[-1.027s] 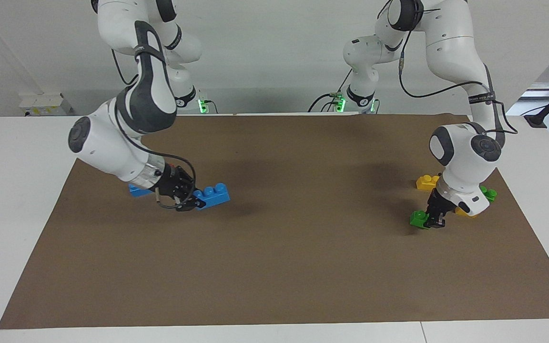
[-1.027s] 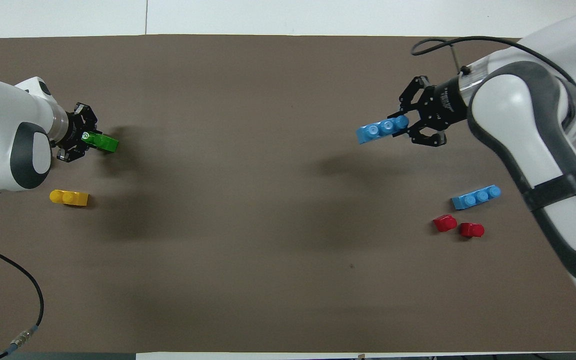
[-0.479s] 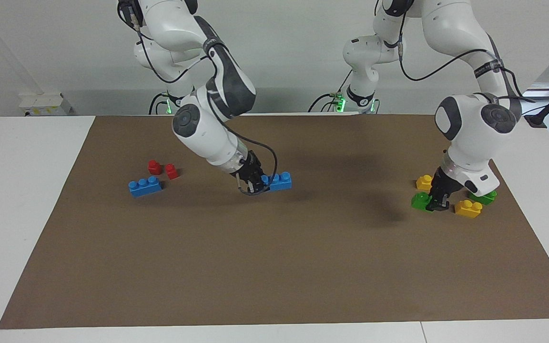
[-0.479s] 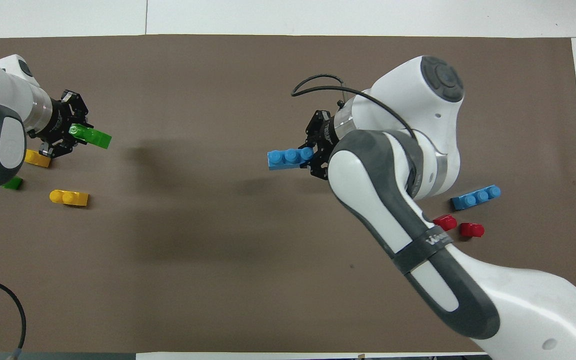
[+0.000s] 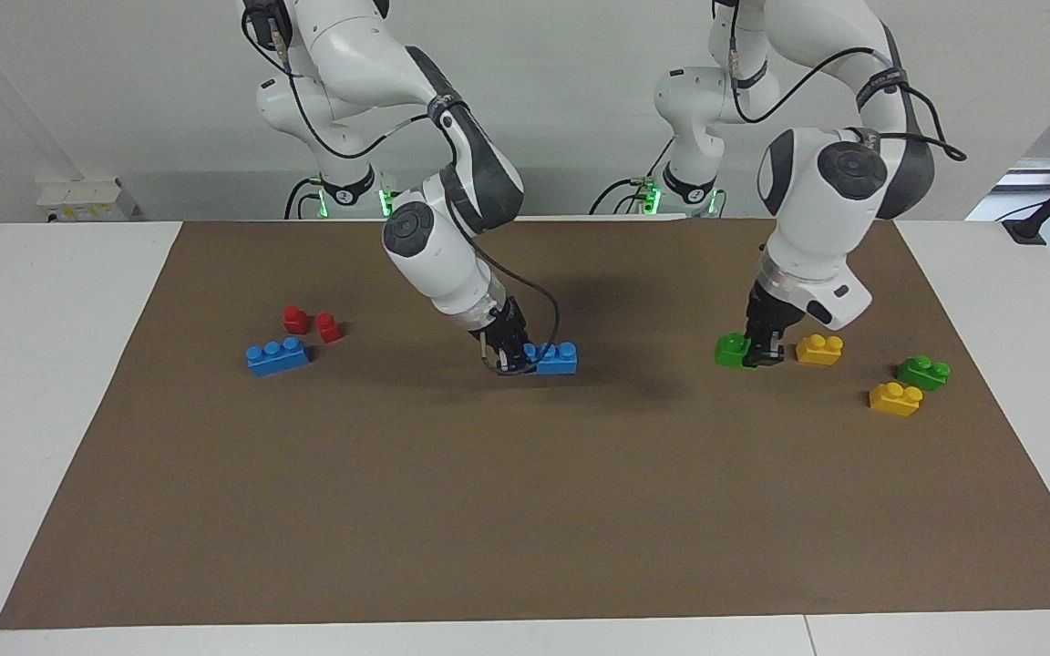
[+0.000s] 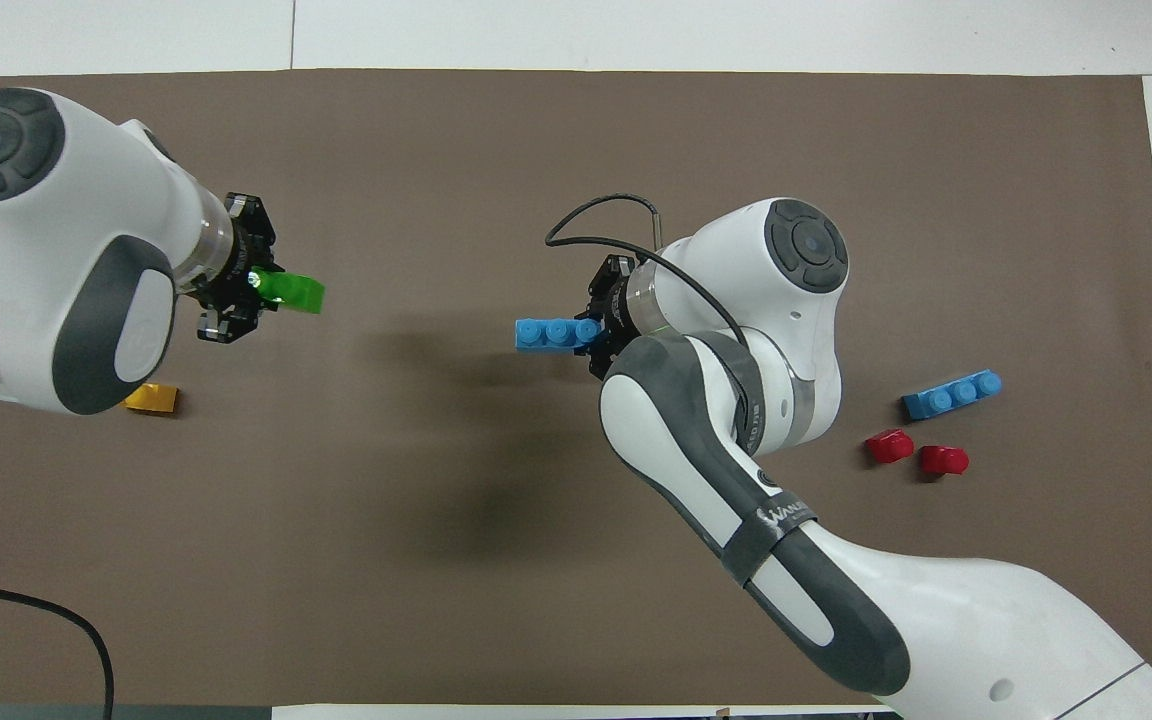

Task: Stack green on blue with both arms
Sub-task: 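Carry the green brick and the blue brick toward each other mid-table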

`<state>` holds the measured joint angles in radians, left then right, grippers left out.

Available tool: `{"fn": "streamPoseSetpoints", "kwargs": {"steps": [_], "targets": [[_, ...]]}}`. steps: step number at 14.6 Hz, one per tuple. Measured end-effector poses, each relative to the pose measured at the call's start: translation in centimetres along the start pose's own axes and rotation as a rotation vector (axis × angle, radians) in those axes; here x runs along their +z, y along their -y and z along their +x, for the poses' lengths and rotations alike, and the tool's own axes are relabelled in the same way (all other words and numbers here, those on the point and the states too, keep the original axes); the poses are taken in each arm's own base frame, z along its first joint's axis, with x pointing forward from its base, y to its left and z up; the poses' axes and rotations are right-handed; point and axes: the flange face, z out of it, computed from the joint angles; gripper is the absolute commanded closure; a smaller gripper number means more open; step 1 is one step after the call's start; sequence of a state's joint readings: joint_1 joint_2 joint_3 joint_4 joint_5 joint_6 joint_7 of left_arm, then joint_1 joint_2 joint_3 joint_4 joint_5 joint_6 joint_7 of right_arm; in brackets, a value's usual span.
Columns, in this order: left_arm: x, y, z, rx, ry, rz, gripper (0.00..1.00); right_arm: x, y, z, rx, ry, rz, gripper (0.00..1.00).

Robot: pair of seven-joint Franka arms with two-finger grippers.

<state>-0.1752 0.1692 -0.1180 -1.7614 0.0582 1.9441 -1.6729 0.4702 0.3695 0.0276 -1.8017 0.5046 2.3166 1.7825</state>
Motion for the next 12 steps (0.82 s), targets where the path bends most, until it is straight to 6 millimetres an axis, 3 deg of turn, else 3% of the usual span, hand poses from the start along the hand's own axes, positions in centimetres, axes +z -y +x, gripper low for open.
{"fn": "streamPoseSetpoints", "kwargs": {"steps": [7, 12], "targets": [[0.0, 2.0, -11.2, -0.179, 0.004, -0.003, 1.0, 3.5, -2.3, 0.9, 0.0, -0.023, 0.041, 1.0], [1.8, 4.4, -17.9, -0.198, 0.021, -0.03, 1.0, 5.0, -3.5, 1.2, -0.003, -0.034, 0.053, 1.0]]}}
